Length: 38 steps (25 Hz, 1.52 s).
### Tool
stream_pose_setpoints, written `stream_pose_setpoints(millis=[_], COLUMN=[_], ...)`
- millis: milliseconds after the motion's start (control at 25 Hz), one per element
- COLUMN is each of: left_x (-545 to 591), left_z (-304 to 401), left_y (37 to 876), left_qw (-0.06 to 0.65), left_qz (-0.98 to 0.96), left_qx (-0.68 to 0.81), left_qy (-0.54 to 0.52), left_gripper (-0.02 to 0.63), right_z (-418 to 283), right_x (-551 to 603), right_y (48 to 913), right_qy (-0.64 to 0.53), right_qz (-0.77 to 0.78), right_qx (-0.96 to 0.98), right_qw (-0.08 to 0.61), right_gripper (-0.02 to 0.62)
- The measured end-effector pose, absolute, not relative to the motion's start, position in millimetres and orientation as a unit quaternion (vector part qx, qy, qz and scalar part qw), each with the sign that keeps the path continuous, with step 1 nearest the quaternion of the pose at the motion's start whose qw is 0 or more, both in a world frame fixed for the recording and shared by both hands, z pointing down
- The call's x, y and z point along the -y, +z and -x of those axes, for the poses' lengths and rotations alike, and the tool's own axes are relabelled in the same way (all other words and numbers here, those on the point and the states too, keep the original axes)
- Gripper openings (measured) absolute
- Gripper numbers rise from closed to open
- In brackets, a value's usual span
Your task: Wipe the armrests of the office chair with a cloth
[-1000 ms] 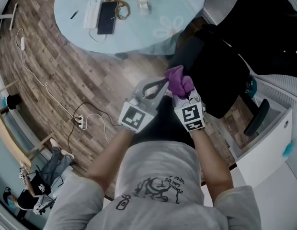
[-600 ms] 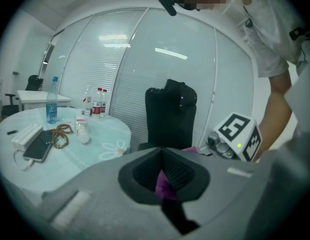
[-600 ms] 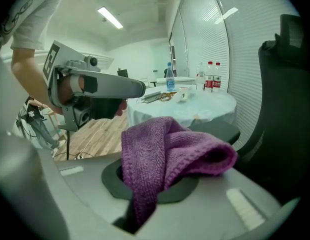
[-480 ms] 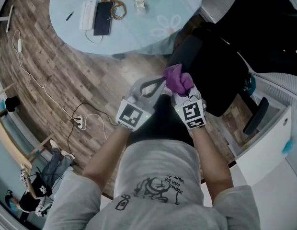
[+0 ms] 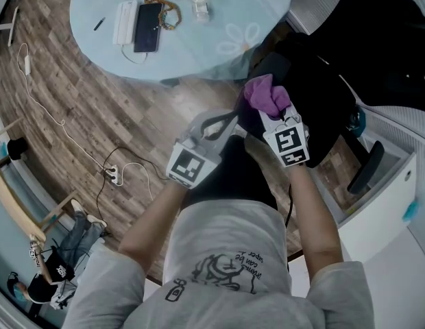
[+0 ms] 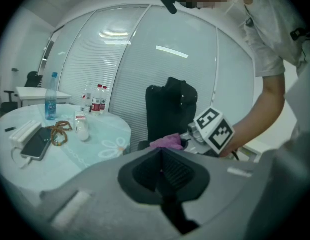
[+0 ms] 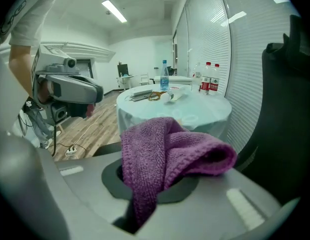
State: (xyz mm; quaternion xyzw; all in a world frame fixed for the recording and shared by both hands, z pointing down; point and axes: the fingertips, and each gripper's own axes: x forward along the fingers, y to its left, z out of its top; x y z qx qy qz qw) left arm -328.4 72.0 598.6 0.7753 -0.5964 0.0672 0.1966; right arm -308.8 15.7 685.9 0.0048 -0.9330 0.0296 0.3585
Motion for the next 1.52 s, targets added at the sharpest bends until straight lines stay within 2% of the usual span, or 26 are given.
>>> stream_pose_setpoints(millis=[240,680,1040,1520], left_x=[-73.7,-76.8,-82.4,-91.3], left_z=[330.3,335.0,333.1,330.3], left_y=[600.9,602.9,602.0,601.8], left_qw=[0.200,0.208,0.212,0.214], left_qz=[-0.775,-0.769,-0.767,-0.765], left_qx=[0.596,0.601,0.602,0.603], left_qy=[0.069,0.068,0.068,0.068], left_gripper=[0.002,0.002,0.002,0.002], right_z=[318.2,334.1,331.2,314.8], right_x=[33.0,99.0,83.3,3.7], right_y=[690.9,695.4,692.2,686.6], right_qy=[0.005,0.032,0.030,0.020], right_qz=[-0.006,-0.037,-0.048,-0.005], right_qx=[0.931,0.934,0.931,0.933], right_qw=[0.364,0.355,0.360,0.359], right_gripper=[0.041,0.041,0.040,0.040])
